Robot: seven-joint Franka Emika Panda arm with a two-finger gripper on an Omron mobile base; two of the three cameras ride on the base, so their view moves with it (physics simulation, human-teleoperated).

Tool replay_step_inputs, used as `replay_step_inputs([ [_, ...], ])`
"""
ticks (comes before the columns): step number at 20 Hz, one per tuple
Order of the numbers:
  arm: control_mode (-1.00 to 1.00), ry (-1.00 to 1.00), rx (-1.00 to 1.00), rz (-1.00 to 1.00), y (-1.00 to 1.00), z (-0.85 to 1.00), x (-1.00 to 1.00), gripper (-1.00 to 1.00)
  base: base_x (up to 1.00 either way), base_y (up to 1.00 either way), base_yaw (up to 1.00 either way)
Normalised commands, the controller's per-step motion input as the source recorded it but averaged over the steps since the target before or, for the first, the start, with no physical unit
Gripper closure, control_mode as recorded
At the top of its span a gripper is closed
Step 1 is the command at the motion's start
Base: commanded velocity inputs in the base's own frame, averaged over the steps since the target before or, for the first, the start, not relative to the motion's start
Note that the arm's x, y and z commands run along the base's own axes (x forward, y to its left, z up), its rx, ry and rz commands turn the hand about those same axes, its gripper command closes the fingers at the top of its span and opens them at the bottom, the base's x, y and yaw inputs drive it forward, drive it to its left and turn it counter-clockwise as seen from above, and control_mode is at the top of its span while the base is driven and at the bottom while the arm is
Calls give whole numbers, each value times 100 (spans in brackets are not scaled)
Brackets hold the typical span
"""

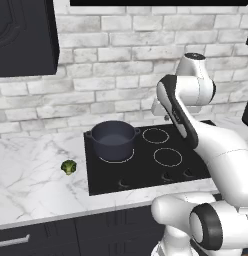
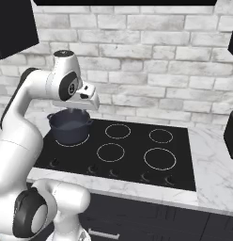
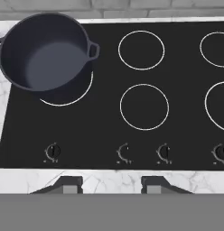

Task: Turn on the burner for the pot on the stove. Wait thirty seconds for the pot to heat up. Then add the broccoli to the pot.

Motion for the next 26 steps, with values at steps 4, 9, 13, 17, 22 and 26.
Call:
replay_step_inputs([
  [4, -100, -8, 0, 0, 12, 0, -37, -100, 0, 0, 0],
  [9, -100, -5, 0, 0, 35, -10, -62, -100, 0, 0, 0],
  [13, -100, 2, -2, 2, 37, -2, -56, -100, 0, 0, 0],
  [17, -100, 1, -2, 2, 42, -5, -56, -100, 0, 0, 0],
  [22, -100, 0, 0, 4, 50, -18, -38, -100, 0, 0, 0],
  [26, -100, 0, 0, 6, 61, -31, -26, -100, 0, 0, 0],
])
